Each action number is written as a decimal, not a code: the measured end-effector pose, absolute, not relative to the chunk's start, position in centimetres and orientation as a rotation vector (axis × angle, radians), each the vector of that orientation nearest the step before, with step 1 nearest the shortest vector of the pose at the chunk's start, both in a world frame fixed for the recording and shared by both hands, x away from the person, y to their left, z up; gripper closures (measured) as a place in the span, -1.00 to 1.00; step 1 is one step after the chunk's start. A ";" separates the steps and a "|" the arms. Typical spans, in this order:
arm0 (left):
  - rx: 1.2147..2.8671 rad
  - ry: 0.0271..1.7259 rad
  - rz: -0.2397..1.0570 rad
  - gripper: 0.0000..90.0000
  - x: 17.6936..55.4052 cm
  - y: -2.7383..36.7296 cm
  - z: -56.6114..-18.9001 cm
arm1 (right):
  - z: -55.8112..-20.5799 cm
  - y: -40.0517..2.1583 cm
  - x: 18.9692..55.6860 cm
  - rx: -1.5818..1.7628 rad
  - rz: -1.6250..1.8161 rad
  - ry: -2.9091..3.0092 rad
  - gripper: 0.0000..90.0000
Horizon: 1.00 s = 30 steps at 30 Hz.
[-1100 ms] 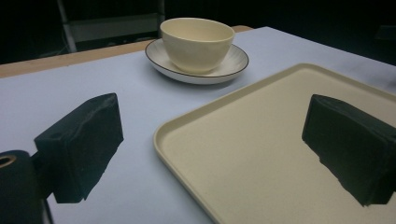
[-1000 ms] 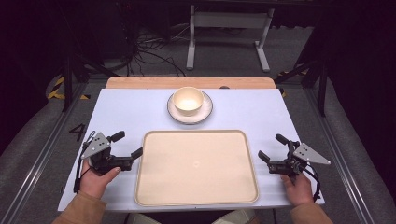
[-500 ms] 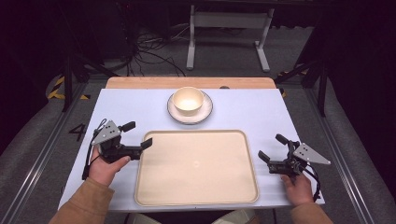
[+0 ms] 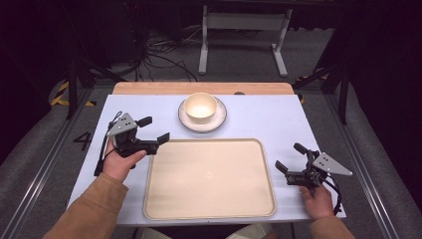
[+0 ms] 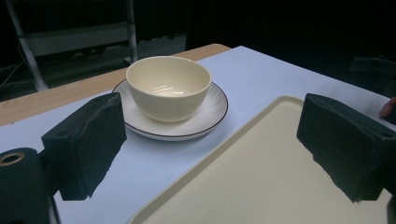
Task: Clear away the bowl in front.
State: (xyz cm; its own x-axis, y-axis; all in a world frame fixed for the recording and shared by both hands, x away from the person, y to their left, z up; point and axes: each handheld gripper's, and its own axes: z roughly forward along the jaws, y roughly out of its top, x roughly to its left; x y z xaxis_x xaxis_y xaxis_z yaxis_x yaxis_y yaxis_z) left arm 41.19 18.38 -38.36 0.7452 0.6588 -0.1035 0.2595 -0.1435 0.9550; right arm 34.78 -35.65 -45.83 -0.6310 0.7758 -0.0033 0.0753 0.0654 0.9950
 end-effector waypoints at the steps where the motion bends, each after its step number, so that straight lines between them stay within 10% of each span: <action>1: 1.728 0.726 0.413 -0.79 41.3 18.1 -38.2 | -45.8 -35.7 34.8 0.847 1.616 1.789 -1.00; 30: 1.726 0.672 0.347 -0.63 47.8 14.4 -35.2 | -45.9 -35.6 34.7 0.835 1.606 1.789 -1.00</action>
State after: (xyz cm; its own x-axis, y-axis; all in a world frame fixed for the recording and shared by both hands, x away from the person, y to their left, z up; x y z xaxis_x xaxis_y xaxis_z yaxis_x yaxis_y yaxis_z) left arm 47.77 14.40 -35.17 0.7893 0.6025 -0.1185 0.2523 -0.1422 0.9571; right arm 34.71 -35.59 -45.85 -0.6308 0.7757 -0.0163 0.0671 0.0754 0.9949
